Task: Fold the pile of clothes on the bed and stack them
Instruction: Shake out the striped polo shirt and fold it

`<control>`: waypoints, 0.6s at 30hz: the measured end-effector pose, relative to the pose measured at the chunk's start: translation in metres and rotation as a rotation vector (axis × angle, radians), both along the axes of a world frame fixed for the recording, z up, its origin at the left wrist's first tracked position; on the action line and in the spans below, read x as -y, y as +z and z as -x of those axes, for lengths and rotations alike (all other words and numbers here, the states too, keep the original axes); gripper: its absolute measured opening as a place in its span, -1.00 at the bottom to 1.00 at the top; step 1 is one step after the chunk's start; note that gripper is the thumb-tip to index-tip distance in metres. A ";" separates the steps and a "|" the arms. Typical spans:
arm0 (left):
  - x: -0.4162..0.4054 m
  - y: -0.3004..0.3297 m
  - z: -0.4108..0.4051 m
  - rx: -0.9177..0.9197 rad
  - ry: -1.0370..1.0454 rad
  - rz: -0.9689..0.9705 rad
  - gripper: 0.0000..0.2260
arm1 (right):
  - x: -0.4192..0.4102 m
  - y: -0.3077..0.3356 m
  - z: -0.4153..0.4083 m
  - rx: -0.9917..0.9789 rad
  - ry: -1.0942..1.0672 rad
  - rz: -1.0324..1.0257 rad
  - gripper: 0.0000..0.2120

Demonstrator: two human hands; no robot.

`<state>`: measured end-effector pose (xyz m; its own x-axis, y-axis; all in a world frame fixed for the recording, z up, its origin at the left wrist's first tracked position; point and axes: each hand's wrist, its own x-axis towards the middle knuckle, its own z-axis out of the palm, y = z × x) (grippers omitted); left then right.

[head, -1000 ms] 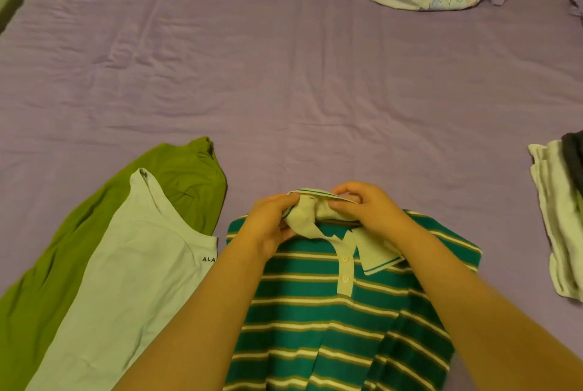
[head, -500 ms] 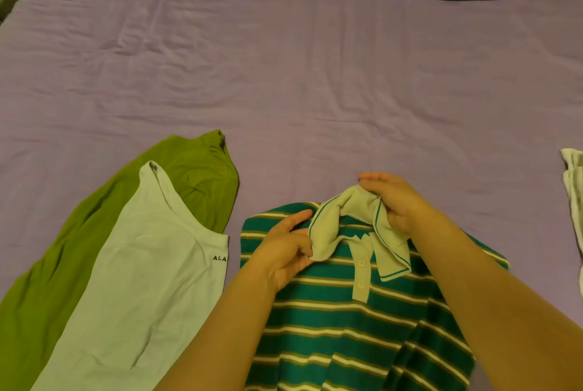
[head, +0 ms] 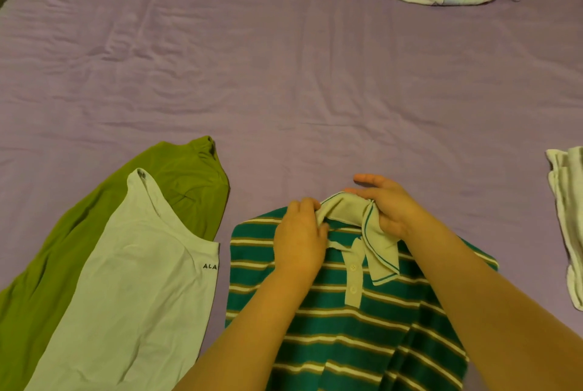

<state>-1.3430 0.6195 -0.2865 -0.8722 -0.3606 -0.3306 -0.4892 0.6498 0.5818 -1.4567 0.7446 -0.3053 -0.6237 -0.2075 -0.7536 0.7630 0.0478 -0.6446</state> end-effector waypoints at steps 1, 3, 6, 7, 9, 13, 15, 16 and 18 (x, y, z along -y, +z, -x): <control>0.001 0.002 0.004 -0.006 0.062 -0.072 -0.90 | -0.002 -0.001 0.001 -0.060 0.008 -0.038 -0.68; 0.004 0.006 0.008 -0.042 0.226 -0.251 -0.94 | -0.012 0.001 0.004 -0.247 0.069 -0.190 -0.71; 0.004 0.012 0.012 0.017 0.272 -0.313 -0.83 | -0.031 0.004 -0.001 -0.486 0.105 -0.425 -0.74; 0.003 0.012 0.012 0.064 0.255 -0.342 -0.75 | -0.035 0.007 -0.008 -0.543 0.095 -0.494 -0.77; 0.000 0.013 0.013 0.157 0.246 -0.479 -0.57 | -0.040 0.010 -0.030 -0.637 0.115 -0.581 -0.83; -0.011 0.000 0.001 0.145 0.098 -0.400 -0.28 | -0.042 -0.002 -0.078 -0.712 0.452 -0.814 -0.64; -0.018 -0.004 -0.006 0.031 0.127 -0.334 -0.42 | -0.045 -0.011 -0.088 -0.751 0.566 -0.925 -0.70; -0.022 -0.006 -0.009 -0.028 0.157 -0.302 -0.51 | -0.046 -0.012 -0.088 -0.768 0.563 -0.939 -0.77; -0.028 -0.010 -0.013 -0.118 0.171 -0.227 -0.62 | -0.048 -0.011 -0.082 -0.745 0.479 -0.864 -0.88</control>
<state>-1.3299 0.6476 -0.2962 -0.8423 -0.4341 -0.3194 -0.5005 0.4104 0.7623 -1.3744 0.7926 -0.3162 -0.9572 -0.1442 -0.2510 0.0120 0.8466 -0.5321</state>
